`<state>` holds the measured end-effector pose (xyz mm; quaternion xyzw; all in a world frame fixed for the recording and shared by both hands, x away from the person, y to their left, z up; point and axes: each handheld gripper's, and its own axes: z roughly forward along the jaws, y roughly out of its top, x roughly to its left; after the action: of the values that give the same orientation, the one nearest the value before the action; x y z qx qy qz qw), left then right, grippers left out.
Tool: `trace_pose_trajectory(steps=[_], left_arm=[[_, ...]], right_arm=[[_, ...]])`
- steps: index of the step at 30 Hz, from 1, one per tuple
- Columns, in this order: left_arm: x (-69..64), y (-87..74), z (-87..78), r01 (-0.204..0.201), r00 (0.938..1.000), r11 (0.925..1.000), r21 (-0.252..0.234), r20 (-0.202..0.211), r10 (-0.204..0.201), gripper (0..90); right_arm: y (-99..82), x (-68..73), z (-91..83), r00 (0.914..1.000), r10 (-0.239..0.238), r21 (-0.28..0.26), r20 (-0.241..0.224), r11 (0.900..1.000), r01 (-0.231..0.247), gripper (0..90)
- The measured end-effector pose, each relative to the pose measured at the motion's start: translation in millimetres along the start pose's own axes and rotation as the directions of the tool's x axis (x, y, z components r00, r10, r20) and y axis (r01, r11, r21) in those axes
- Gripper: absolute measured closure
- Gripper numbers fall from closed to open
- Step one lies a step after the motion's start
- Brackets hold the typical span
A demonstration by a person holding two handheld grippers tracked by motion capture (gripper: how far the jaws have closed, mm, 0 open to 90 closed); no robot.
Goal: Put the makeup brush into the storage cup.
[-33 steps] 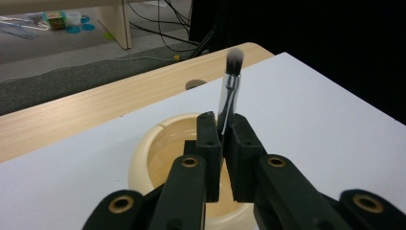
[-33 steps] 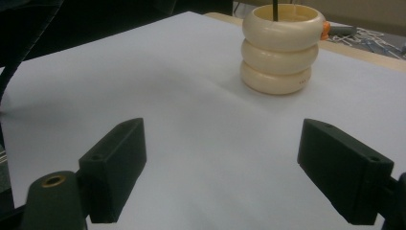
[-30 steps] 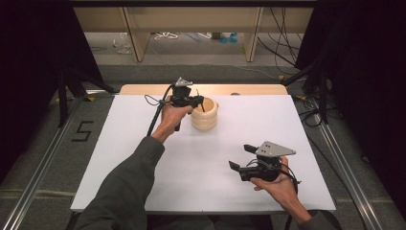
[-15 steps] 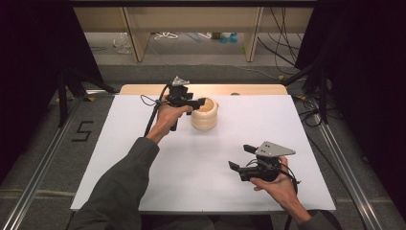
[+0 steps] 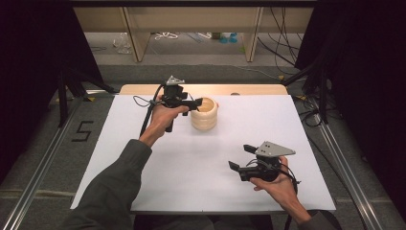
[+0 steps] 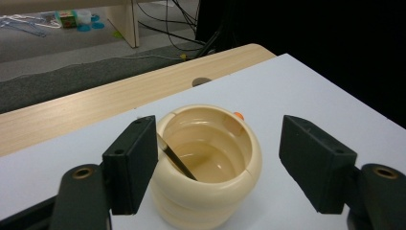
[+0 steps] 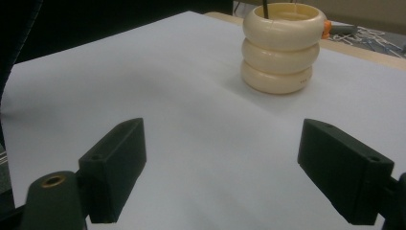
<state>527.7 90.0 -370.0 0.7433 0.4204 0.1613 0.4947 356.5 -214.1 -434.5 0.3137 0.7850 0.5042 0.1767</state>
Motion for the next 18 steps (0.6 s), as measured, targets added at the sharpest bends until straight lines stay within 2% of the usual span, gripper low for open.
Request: trace_pose_trajectory(steps=[3, 4, 7, 8, 9, 11, 12, 17, 18], left_arm=[[-1.2, -0.9, -5.3, 0.007, 0.9999, 0.9999, -0.012, 0.011, -0.007, 27.6], [-1.6, -1.4, -6.8, 0.005, 1.0, 0.9999, -0.012, 0.008, -0.005, 27.2], [-3.1, -2.6, -9.9, 0.009, 0.9997, 0.9998, -0.019, 0.024, -0.009, 25.8], [-3.3, -2.8, -11.5, -0.001, 0.9997, 0.9999, -0.012, 0.026, 0.001, 25.4], [-5.6, -3.5, -11.4, 0.014, 0.9994, 0.9997, -0.02, 0.031, -0.013, 25.1], [-8.5, -4.9, -12.8, 0.007, 0.9992, 0.9999, -0.014, 0.039, -0.006, 24.2], [-10.0, -5.7, -13.4, 0.002, 0.9989, 0.9998, -0.019, 0.046, -0.001, 24.1], [-17.0, -8.1, -19.0, -0.007, 0.9978, 0.9996, -0.028, 0.066, 0.009, 22.7], [-18.2, -8.5, -20.2, -0.007, 0.9977, 0.9995, -0.031, 0.067, 0.009, 22.3]], right_arm=[[0.1, -0.1, 0.0, 1.0, 0.002, -0.001, 0.001, 1.0, -0.002, 17.9], [-0.7, -0.1, 2.2, 1.0, 0.003, -0.025, -0.003, 0.9997, -0.003, 17.8], [-0.6, -0.1, 2.2, 1.0, 0.002, -0.025, -0.002, 0.9997, -0.002, 17.8], [-0.1, 0.0, 0.5, 1.0, 0.003, -0.007, -0.001, 1.0, -0.003, 17.8], [0.2, 0.1, -0.1, 1.0, 0.005, 0.001, -0.001, 1.0, -0.005, 17.8], [0.4, 0.3, -0.5, 0.9999, 0.01, 0.005, -0.003, 0.9999, -0.01, 17.8], [-0.3, 0.4, 1.5, 0.9999, 0.011, -0.02, -0.007, 0.9997, -0.011, 17.8], [-0.7, -0.1, 2.6, 0.9999, 0.005, -0.036, -0.012, 0.9993, -0.006, 17.8], [0.2, -0.1, -0.3, 1.0, 0.004, -0.004, -0.001, 1.0, -0.004, 17.8]])
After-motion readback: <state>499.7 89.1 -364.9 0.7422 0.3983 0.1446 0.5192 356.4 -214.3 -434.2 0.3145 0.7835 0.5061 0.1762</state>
